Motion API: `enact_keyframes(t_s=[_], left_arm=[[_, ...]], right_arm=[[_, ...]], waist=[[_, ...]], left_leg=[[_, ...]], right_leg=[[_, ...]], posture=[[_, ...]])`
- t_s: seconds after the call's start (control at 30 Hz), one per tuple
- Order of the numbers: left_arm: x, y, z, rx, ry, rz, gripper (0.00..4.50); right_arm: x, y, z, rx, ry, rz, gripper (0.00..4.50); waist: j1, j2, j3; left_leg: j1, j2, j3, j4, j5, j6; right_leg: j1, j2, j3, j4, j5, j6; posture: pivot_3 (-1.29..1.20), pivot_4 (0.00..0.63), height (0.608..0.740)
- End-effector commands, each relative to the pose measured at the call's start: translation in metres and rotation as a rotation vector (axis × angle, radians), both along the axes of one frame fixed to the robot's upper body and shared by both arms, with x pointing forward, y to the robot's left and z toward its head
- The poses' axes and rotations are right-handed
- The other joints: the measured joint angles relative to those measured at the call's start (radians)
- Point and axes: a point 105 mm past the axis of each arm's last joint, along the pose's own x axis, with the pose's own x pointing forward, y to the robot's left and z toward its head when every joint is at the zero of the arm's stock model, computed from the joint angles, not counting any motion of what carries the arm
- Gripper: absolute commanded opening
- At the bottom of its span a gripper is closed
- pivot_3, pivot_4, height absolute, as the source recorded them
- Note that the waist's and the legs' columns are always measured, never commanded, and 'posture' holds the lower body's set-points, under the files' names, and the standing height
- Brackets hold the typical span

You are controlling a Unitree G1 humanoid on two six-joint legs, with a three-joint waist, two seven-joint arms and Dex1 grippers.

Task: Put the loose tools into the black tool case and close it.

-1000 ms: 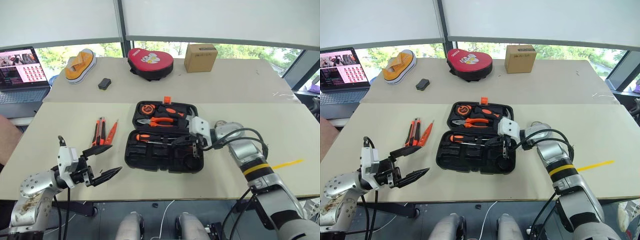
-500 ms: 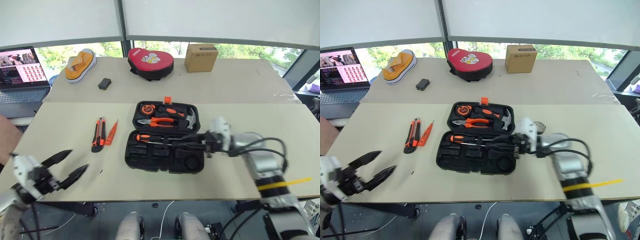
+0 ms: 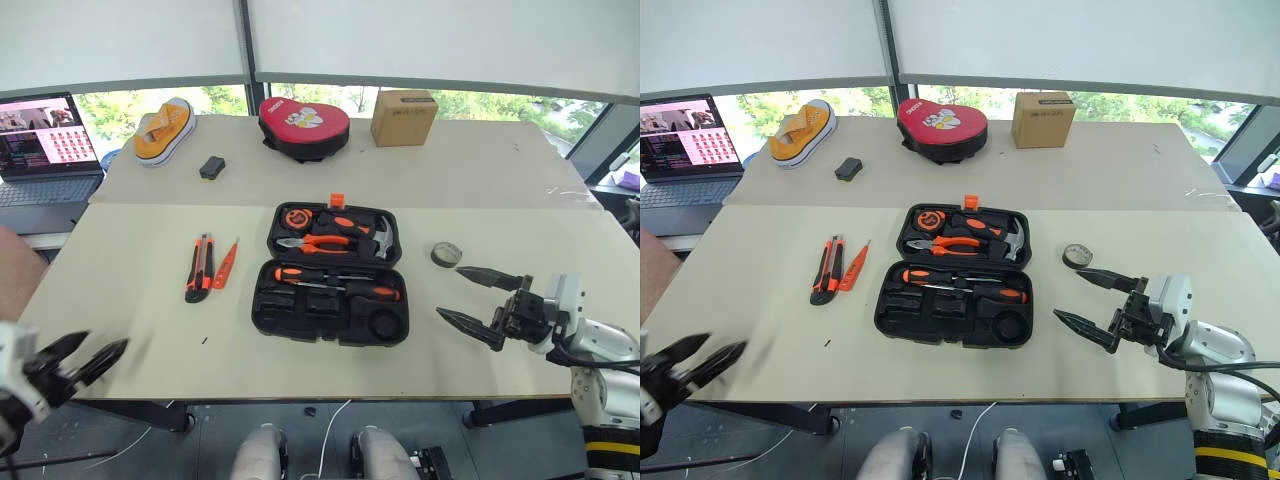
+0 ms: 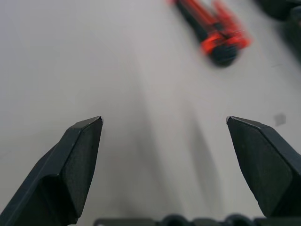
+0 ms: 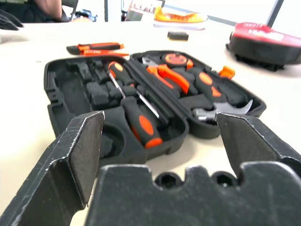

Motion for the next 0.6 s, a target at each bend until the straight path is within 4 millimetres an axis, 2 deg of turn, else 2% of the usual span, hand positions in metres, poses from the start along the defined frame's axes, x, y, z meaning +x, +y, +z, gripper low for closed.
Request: enact_keyframes(t_s=[0.03, 0.23, 0.3, 0.33, 0.47, 0.6], left_arm=[[0.037, -0.045, 0.021, 0.082, 0.076, -0.093, 4.50], [0.090, -0.094, 0.040, 0.138, 0.095, -0.064, 4.50], [0.107, -0.109, 0.042, 0.115, 0.094, -0.037, 4.00], [0.112, -0.113, 0.043, 0.103, 0.093, -0.024, 3.89], [0.130, -0.117, 0.030, 0.173, 0.140, 0.053, 2.41], [0.142, -0.114, 0.024, 0.233, 0.165, 0.129, 2.41]], right_arm=[[0.001, 0.011, 0.024, 0.005, -0.082, 0.042, 4.44], [0.005, 0.021, 0.028, 0.007, -0.082, 0.071, 4.44], [0.006, 0.023, 0.028, 0.009, -0.079, 0.077, 4.50], [0.006, 0.024, 0.027, 0.010, -0.078, 0.078, 4.50], [0.005, 0.027, 0.027, 0.013, -0.070, 0.086, 4.50], [0.005, 0.028, 0.027, 0.012, -0.064, 0.082, 4.50]], waist=[[0.005, 0.000, 0.001], [0.004, 0.000, 0.001], [0.004, -0.001, 0.001], [0.004, -0.001, 0.002], [-0.002, -0.001, 0.002], [-0.001, -0.002, 0.002]], left_leg=[[0.000, 0.000, 0.000, 0.000, 0.000, 0.000], [-0.002, -0.002, 0.000, 0.000, 0.002, 0.003], [-0.002, -0.002, 0.000, 0.001, 0.001, 0.002], [-0.002, -0.002, -0.001, 0.001, 0.001, 0.002], [-0.002, -0.002, -0.001, 0.001, 0.001, 0.002], [-0.002, -0.003, -0.001, 0.001, 0.002, 0.001]], right_leg=[[0.001, 0.000, 0.000, 0.000, 0.000, 0.000], [0.000, 0.005, 0.002, -0.001, 0.000, 0.003], [0.000, 0.006, 0.003, 0.000, 0.000, 0.003], [0.000, 0.006, 0.003, 0.000, 0.000, 0.003], [-0.001, 0.007, 0.004, 0.001, 0.000, 0.003], [-0.001, 0.007, 0.003, 0.001, 0.000, 0.003]], posture=[[0.00, 0.150, 0.740], [0.00, 0.150, 0.740], [0.00, 0.150, 0.740], [0.00, 0.150, 0.740], [0.00, 0.150, 0.740], [0.00, 0.150, 0.740]])
